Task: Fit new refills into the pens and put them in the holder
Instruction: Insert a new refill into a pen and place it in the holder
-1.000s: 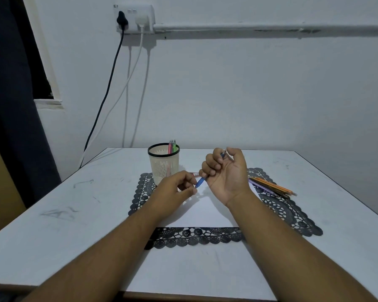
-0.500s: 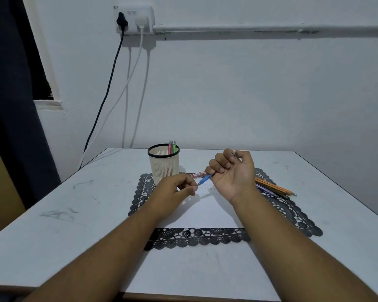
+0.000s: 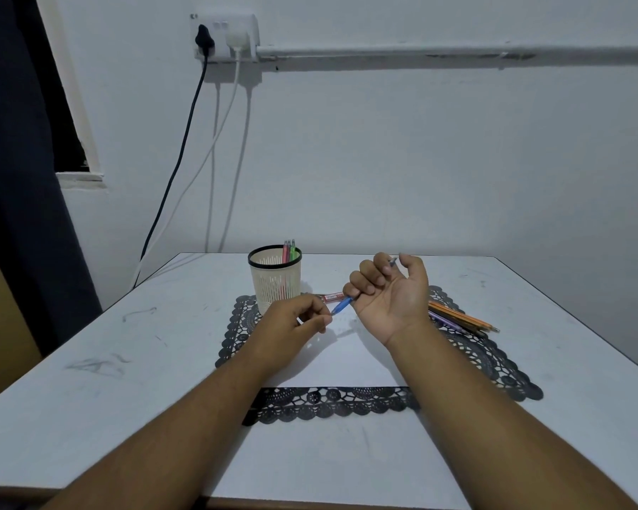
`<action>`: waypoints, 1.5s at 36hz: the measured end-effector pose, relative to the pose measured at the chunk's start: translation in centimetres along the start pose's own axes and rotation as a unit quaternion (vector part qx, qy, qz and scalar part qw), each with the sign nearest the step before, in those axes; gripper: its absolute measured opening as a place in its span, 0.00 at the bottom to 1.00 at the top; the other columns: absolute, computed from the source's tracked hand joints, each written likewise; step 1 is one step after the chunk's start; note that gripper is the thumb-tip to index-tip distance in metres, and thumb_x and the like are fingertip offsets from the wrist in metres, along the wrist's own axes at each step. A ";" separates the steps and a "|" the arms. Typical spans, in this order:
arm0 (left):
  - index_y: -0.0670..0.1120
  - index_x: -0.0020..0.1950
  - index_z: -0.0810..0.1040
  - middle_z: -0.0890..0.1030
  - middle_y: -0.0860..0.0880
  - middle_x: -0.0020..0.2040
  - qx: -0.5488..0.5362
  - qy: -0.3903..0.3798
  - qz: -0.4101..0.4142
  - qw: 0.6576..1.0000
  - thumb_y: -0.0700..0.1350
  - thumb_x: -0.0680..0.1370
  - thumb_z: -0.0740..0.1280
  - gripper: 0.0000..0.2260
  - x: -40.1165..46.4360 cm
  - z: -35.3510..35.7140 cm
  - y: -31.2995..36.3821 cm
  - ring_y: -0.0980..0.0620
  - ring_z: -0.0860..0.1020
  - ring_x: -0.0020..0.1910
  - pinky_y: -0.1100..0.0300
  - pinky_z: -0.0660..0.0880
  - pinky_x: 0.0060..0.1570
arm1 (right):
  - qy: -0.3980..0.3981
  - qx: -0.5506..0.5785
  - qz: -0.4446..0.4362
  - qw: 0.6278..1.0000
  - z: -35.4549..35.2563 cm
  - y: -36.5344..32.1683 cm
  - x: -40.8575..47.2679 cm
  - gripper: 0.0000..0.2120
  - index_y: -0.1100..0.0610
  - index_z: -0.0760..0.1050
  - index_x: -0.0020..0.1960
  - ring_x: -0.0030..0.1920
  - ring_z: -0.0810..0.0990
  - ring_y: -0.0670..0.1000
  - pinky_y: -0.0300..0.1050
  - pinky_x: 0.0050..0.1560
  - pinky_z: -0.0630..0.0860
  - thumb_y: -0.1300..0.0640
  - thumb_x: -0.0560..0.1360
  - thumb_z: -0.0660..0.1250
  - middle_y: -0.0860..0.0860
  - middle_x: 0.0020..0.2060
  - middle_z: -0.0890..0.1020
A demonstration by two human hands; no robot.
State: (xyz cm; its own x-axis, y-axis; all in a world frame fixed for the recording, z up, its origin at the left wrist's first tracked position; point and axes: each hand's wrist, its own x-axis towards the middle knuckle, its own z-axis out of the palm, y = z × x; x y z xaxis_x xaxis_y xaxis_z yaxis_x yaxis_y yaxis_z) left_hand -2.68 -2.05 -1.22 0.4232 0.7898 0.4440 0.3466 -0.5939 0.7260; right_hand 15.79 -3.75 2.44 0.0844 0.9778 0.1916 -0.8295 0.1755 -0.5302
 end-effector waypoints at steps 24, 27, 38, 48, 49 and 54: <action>0.49 0.43 0.82 0.84 0.53 0.38 -0.014 -0.010 -0.009 1.000 0.41 0.79 0.72 0.06 0.0 0.1 -0.3 0.58 0.77 0.37 0.66 0.71 0.38 | -0.088 -0.111 -0.001 0.990 1.0 -0.1 -0.6 0.13 0.53 0.58 0.31 0.32 0.53 0.51 0.49 0.37 0.54 0.53 0.73 0.54 0.50 0.28 0.57; 0.49 0.43 0.82 0.84 0.53 0.39 -0.014 -0.010 -0.011 1.000 0.41 0.79 0.72 0.06 0.0 0.2 -0.2 0.59 0.77 0.36 0.68 0.71 0.38 | -0.092 -0.113 0.000 0.989 1.0 -0.2 -0.7 0.12 0.53 0.58 0.31 0.32 0.53 0.51 0.49 0.37 0.54 0.53 0.72 0.55 0.50 0.28 0.57; 0.49 0.43 0.82 0.84 0.54 0.38 -0.015 -0.009 -0.011 1.000 0.41 0.79 0.72 0.06 0.1 0.2 -0.2 0.59 0.77 0.36 0.68 0.71 0.38 | -0.094 -0.111 0.004 0.989 0.9 -0.2 -0.7 0.12 0.53 0.57 0.32 0.31 0.53 0.51 0.49 0.37 0.53 0.53 0.72 0.55 0.50 0.27 0.57; 0.49 0.45 0.83 0.84 0.53 0.39 -0.033 -0.010 -0.017 0.999 0.40 0.79 0.72 0.05 0.0 0.1 -0.1 0.61 0.77 0.37 0.68 0.71 0.39 | -0.086 -0.092 -0.001 0.992 1.1 -0.3 -0.7 0.14 0.54 0.59 0.31 0.33 0.52 0.51 0.48 0.36 0.55 0.50 0.72 0.55 0.50 0.29 0.56; 0.49 0.45 0.83 0.84 0.53 0.39 -0.041 -0.010 -0.018 0.999 0.40 0.79 0.72 0.05 0.0 0.1 -0.1 0.61 0.77 0.37 0.68 0.71 0.40 | -0.079 -0.084 -0.004 0.993 1.0 -0.4 -0.7 0.14 0.54 0.59 0.31 0.33 0.52 0.51 0.48 0.36 0.56 0.49 0.72 0.55 0.50 0.29 0.56; 0.49 0.48 0.84 0.85 0.53 0.40 -0.091 -0.016 -0.030 0.995 0.37 0.78 0.72 0.06 0.1 -0.1 0.0 0.59 0.78 0.39 0.68 0.72 0.42 | -0.027 -0.019 0.002 0.999 0.4 -1.0 -0.1 0.13 0.53 0.60 0.32 0.32 0.52 0.51 0.46 0.34 0.58 0.50 0.72 0.57 0.49 0.29 0.58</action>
State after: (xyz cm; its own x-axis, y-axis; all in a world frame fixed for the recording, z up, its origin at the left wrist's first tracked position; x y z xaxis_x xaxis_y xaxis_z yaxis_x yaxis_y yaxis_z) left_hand -2.70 -1.95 -1.09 0.4337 0.8158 0.3825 0.2156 -0.5062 0.8350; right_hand 16.39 -4.11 3.25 0.0505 0.9711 0.2333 -0.8082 0.1770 -0.5617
